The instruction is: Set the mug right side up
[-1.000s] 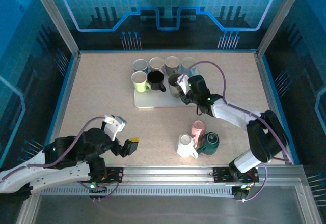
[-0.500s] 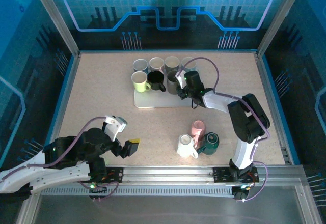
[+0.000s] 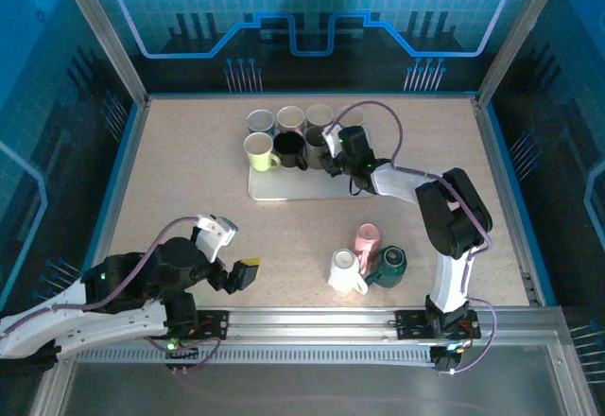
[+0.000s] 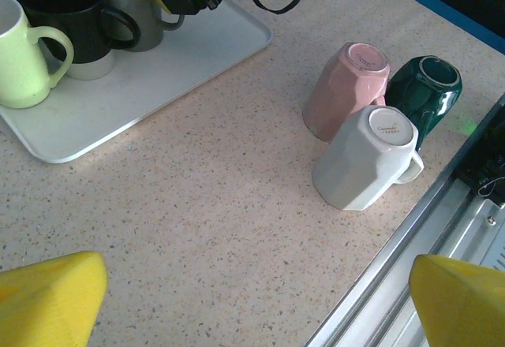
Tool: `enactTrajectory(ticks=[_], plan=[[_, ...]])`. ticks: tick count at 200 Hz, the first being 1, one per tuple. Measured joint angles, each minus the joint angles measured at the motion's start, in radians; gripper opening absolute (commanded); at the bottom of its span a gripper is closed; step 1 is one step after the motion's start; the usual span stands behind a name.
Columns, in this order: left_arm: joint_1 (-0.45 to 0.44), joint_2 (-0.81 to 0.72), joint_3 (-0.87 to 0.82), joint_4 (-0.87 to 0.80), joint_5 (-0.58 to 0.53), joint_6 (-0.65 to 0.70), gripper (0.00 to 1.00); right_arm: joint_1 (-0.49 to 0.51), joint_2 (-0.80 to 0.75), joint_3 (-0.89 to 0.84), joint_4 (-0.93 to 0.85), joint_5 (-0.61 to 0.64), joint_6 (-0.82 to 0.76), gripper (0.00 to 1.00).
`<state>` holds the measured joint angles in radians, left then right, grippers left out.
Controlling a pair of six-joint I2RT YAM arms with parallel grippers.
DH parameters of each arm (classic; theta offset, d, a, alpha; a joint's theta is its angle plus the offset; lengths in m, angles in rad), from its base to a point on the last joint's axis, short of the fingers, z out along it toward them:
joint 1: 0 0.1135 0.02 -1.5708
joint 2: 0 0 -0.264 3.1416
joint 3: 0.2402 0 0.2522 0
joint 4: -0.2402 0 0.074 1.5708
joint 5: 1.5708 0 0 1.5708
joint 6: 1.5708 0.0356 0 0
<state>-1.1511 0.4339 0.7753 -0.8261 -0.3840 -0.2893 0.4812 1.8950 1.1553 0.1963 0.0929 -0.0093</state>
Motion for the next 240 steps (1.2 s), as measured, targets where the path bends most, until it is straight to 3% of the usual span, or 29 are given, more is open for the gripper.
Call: enactTrajectory(ticks=[57, 106, 146, 183, 240], plan=[[0.000, 0.000, 0.000, 0.000, -0.004, 0.000, 0.99, 0.000, -0.024, -0.005, 0.002, 0.004, 0.012, 0.45], [0.000, 0.000, -0.006, 0.000, -0.027, -0.005, 0.99, 0.014, -0.235, -0.083, 0.006, 0.030, 0.017, 0.47], [0.000, 0.024, 0.010, -0.002, -0.066, -0.069, 0.99, 0.130, -0.415, -0.085, -0.084, 0.123, 0.013, 0.50], [0.000, 0.240, 0.126, 0.000, -0.068, -0.193, 0.99, 0.232, -0.568, -0.105, -0.201, 0.202, 0.048, 0.49], [0.000, 0.647, 0.358, -0.008, 0.001, -0.414, 0.99, 0.234, -0.865, -0.192, -0.432, 0.218, 0.232, 0.50]])
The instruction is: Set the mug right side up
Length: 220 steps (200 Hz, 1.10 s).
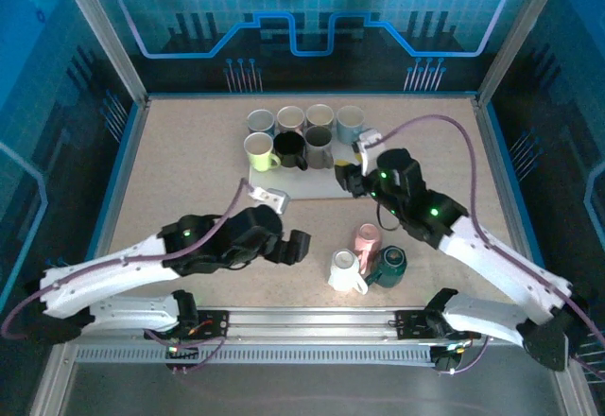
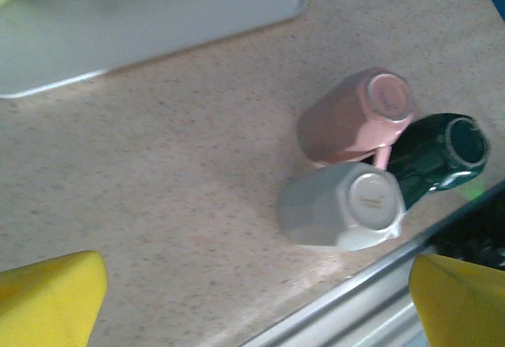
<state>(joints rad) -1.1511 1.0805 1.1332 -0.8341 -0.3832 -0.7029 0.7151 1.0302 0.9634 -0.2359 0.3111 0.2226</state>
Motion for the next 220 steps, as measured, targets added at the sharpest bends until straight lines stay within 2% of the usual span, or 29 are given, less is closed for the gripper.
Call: enactTrajectory(ticks=[56, 116, 171, 220], plan=[[0.037, 0.277, 0.267, -0.032, 0.129, -0.082, 0.99, 0.000, -0.301, -0.120, -0.143, 0.073, 0.040, 0.51], [0.044, 0.607, 0.440, -0.102, 0.279, -0.072, 0.99, -0.001, -0.432, -0.147, -0.229, 0.112, 0.032, 0.57], [0.033, 0.743, 0.499, -0.182, 0.327, -0.011, 0.99, -0.001, -0.529, -0.178, -0.260, 0.130, 0.028, 0.60], [0.023, 0.802, 0.501, -0.190, 0.358, 0.048, 0.99, -0.001, -0.536, -0.188, -0.271, 0.130, 0.021, 0.61]])
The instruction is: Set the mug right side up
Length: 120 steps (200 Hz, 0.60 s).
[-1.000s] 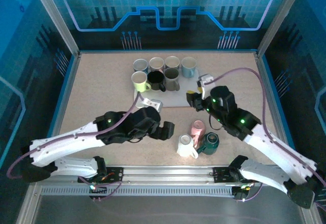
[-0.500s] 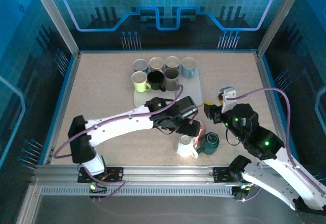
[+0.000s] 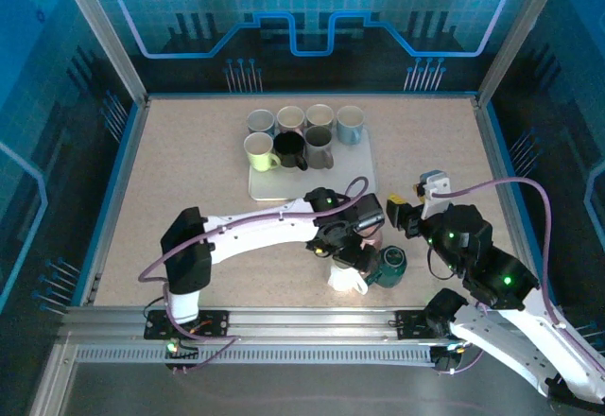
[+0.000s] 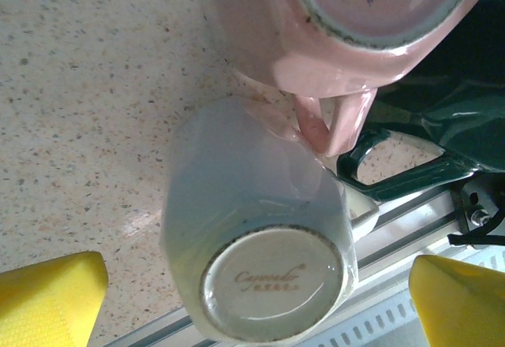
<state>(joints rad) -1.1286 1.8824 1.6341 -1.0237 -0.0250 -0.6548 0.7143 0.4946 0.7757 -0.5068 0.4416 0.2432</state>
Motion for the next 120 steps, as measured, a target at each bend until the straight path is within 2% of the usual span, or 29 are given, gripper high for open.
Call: enactTrajectory(ticks=[80, 120], plan=[[0.000, 0.051, -0.029, 0.015, 0.041, 0.080, 0.99, 0.000, 0.000, -0.010, -0.002, 0.000, 0.000, 0.62], [0.000, 0.051, -0.056, 0.025, 0.039, 0.091, 0.92, 0.000, 0.001, -0.010, -0.001, -0.001, 0.000, 0.62]])
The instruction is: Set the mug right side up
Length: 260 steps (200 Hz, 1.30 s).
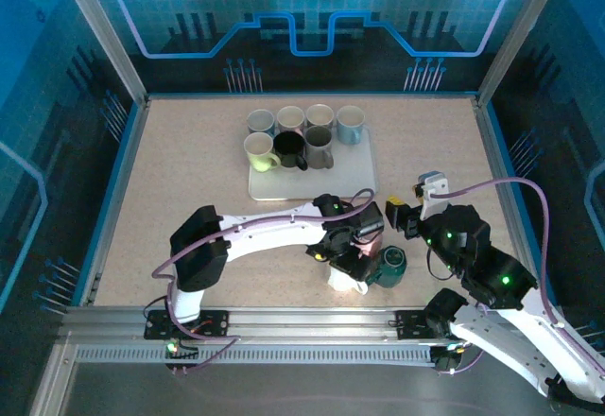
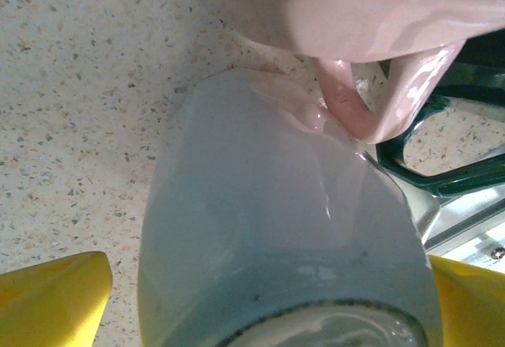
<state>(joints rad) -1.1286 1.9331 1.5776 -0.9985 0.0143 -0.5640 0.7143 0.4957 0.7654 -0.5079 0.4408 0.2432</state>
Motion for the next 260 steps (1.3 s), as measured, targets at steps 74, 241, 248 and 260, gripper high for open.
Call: enactTrajectory(ticks=[74, 241, 248, 260], plan=[[0.007, -0.047, -0.058, 0.061, 0.001, 0.044, 0.67, 0.000, 0.014, 0.000, 0.000, -0.003, 0.000, 0.61], [0.070, -1.423, -0.822, 0.697, -0.422, 0.594, 0.54, -0.003, 0.335, 0.255, 0.008, -0.554, 0.146, 0.61], [0.070, -1.453, -0.862, 0.740, -0.417, 0.639, 0.54, -0.009, 0.352, 0.268, 0.010, -0.593, 0.166, 0.61], [0.070, -1.499, -0.921, 0.793, -0.407, 0.718, 0.54, -0.027, 0.377, 0.283, 0.024, -0.661, 0.204, 0.61]])
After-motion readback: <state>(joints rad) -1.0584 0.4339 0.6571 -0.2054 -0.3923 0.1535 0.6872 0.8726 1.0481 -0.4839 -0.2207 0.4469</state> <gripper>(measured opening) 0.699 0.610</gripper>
